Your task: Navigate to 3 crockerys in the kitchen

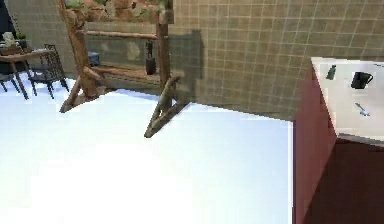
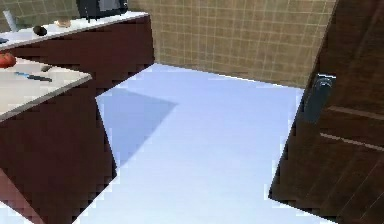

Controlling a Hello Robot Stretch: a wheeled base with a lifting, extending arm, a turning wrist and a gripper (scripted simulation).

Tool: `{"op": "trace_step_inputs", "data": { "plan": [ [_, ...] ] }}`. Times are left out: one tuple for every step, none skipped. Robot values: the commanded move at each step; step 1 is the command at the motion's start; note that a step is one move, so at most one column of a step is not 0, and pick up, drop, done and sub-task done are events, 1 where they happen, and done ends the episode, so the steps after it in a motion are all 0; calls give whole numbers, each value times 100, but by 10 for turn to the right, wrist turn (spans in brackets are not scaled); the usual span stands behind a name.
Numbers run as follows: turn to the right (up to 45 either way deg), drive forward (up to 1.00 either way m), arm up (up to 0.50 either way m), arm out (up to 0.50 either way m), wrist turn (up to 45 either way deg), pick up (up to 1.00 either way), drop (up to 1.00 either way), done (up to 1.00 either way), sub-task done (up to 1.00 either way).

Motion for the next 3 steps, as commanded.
{"op": "trace_step_inputs", "data": {
  "plan": [
    [30,0,0,0,0,0,0,0,0],
    [0,45,0,0,0,0,0,0,0],
    [-450,0,0,0,0,0,0,0,0]
  ]
}}
